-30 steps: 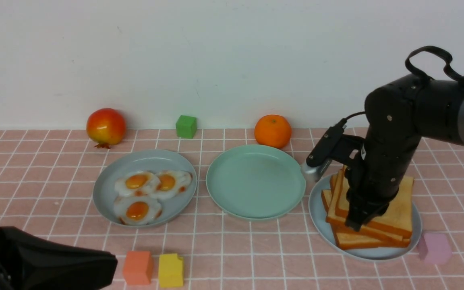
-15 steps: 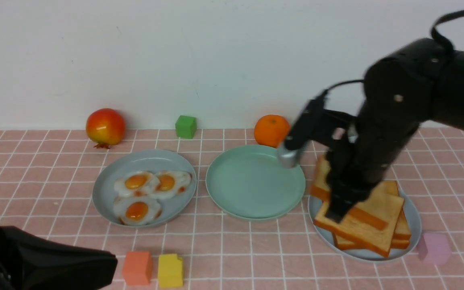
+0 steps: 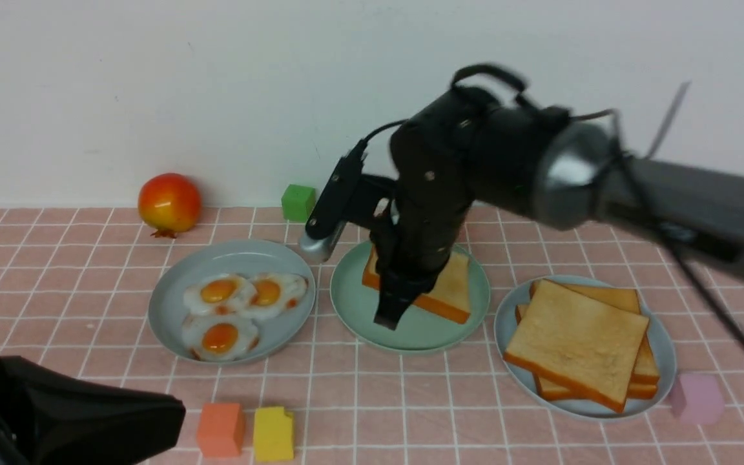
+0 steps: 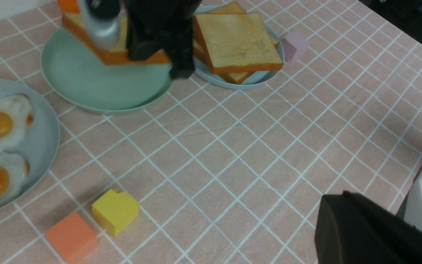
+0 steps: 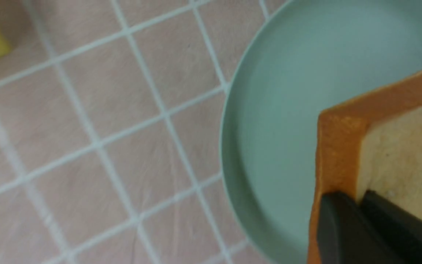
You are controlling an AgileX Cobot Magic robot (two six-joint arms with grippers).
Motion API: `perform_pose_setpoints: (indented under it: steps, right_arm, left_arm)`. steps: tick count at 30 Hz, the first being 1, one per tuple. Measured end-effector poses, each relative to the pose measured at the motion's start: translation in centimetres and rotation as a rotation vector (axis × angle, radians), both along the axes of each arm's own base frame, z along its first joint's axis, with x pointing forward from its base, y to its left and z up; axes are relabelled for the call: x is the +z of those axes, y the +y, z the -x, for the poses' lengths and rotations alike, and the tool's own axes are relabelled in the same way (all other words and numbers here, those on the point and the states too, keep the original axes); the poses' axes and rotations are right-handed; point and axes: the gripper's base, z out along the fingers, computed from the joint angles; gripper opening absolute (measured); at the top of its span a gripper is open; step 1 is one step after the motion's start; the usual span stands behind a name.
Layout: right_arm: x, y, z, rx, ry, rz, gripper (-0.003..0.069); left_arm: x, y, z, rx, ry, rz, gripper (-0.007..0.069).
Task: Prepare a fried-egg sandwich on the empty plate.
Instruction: Use your right arm to place a slice of bread in the middle empty plate
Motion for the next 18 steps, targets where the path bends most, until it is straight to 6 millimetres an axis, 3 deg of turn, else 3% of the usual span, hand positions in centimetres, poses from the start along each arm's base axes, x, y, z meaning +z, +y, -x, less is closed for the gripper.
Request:
perform_pose_setpoints:
  steps: [4,9,18]
  right_arm:
    - [-2.4,0.5,-1.2,0.010,0.002,0.053,0.0064]
    - [-4.0,0.6,-1.8,0.022,-0.011,0.097,0.0062]
    - [-4.1,0.9,-2.4,-0.021,-0.058,0.053,0.0069]
  left_arm:
    - [0.0,0.0,0.0,0.000,0.000,0.000,0.0013]
    - [0.0,0.0,0.0,0.000,0.000,0.000,0.0013]
    - [0.0,0.0,0.0,0.000,0.000,0.000,0.0013]
